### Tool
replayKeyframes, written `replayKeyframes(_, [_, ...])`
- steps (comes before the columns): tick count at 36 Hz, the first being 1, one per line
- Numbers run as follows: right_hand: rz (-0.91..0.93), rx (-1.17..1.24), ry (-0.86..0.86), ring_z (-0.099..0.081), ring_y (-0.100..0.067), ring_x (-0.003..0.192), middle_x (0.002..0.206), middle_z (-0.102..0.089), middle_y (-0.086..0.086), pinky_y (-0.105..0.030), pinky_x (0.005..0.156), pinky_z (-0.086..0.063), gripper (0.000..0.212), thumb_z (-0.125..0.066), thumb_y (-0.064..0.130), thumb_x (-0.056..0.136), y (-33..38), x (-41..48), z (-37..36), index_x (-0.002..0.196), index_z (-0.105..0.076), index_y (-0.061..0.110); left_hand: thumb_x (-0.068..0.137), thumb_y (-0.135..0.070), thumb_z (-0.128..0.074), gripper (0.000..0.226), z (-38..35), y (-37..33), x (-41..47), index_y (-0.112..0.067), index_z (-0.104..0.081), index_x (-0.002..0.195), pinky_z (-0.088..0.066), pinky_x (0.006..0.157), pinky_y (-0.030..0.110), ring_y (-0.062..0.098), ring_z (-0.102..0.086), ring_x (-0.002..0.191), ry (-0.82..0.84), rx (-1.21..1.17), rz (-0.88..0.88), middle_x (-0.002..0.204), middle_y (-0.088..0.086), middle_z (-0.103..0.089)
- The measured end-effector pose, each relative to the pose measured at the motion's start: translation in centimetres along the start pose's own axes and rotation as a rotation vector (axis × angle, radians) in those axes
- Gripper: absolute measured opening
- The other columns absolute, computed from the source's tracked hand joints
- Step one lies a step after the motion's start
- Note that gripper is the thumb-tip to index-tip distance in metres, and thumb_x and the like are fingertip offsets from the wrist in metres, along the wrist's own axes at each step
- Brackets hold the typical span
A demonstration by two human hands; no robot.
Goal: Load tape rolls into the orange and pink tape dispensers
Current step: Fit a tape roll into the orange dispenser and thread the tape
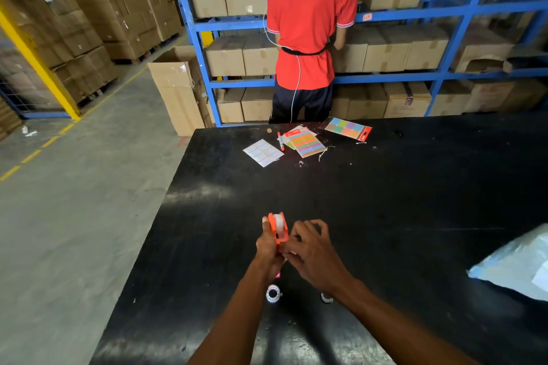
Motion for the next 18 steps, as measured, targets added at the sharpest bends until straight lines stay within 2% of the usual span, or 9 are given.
replayKeyframes(3, [-0.021, -0.032, -0.022, -0.047, -0.010, 0.094, 0.093, -0.048, 0.009, -0.042, 0.097, -0.037, 0.007, -0.060, 0.031, 0.088, 0.0, -0.3, -0.2, 0.093, -0.065, 0.033, 0.100, -0.053, -0.043, 0.052, 0.0, 0.4, 0.1, -0.005, -0.063, 0.096, -0.056, 0.083, 0.043, 0.031, -0.068, 0.084, 0.010, -0.002, 0.010, 0.095, 0.019, -0.069])
replayKeyframes(6, [-0.020, -0.035, -0.030, -0.048, -0.011, 0.095, 0.094, -0.050, 0.009, -0.042, 0.098, -0.038, 0.009, -0.061, 0.033, 0.088, -0.1, -0.5, -0.5, 0.095, -0.066, 0.033, 0.099, -0.056, -0.043, 0.052, 0.2, 0.8, 0.4, -0.007, -0.061, 0.098, -0.053, 0.097, 0.050, 0.036, -0.068, 0.100, -0.004, -0.003, 0.031, 0.103, 0.021, -0.069])
replayKeyframes(9, [0.005, -0.005, -0.012, -0.047, -0.011, 0.098, 0.098, -0.049, 0.010, -0.041, 0.102, -0.031, 0.014, -0.057, 0.037, 0.090, -0.5, -0.7, -0.6, 0.100, -0.066, 0.036, 0.098, -0.058, -0.042, 0.054, 0.4, 0.6, 0.3, -0.007, -0.060, 0.104, -0.054, 0.097, 0.050, 0.036, -0.068, 0.102, -0.024, -0.007, 0.026, 0.107, 0.021, -0.069])
replayKeyframes(12, [0.024, 0.068, -0.009, -0.046, -0.008, 0.101, 0.099, -0.048, 0.013, -0.039, 0.105, -0.025, 0.015, -0.057, 0.042, 0.092, -1.0, -1.1, -0.5, 0.098, -0.069, 0.036, 0.098, -0.058, -0.044, 0.057, 0.5, 0.2, 0.5, -0.004, -0.061, 0.106, -0.059, 0.081, 0.046, 0.032, -0.071, 0.083, -0.037, -0.030, 0.020, 0.093, 0.020, -0.071])
replayKeyframes(15, [-0.065, 0.167, -0.070, -0.047, -0.003, 0.100, 0.098, -0.048, 0.017, -0.034, 0.099, -0.026, 0.009, -0.063, 0.036, 0.091, -1.4, -1.3, -0.3, 0.095, -0.070, 0.036, 0.098, -0.057, -0.044, 0.058, 0.4, -0.3, 0.7, -0.003, -0.064, 0.095, -0.059, 0.060, 0.036, 0.026, -0.070, 0.058, -0.029, -0.032, 0.009, 0.071, 0.016, -0.071])
replayKeyframes(17, [-0.202, 0.252, -0.125, -0.050, -0.001, 0.097, 0.097, -0.048, 0.018, -0.030, 0.092, -0.032, 0.009, -0.063, 0.029, 0.092, -2.2, -1.2, -0.7, 0.098, -0.068, 0.034, 0.097, -0.061, -0.041, 0.064, 0.2, -0.1, 1.0, -0.002, -0.066, 0.089, -0.057, 0.048, 0.031, 0.024, -0.071, 0.054, -0.001, 0.000, 0.020, 0.071, 0.017, -0.072])
replayKeyframes(18, [-0.278, 0.308, -0.139, -0.053, -0.001, 0.095, 0.098, -0.050, 0.018, -0.029, 0.089, -0.036, 0.011, -0.062, 0.027, 0.093, -2.7, -1.1, -1.0, 0.100, -0.067, 0.034, 0.097, -0.062, -0.039, 0.067, 0.3, 0.2, 1.2, -0.002, -0.067, 0.088, -0.059, 0.051, 0.033, 0.025, -0.073, 0.058, 0.020, 0.022, 0.022, 0.076, 0.018, -0.073])
Point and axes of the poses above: each hand's wrist, its own x-axis towards the middle knuckle, its own z-axis out of the back of the hand, y = z × x, the point moved 2 cm from there along x, towards the middle knuckle
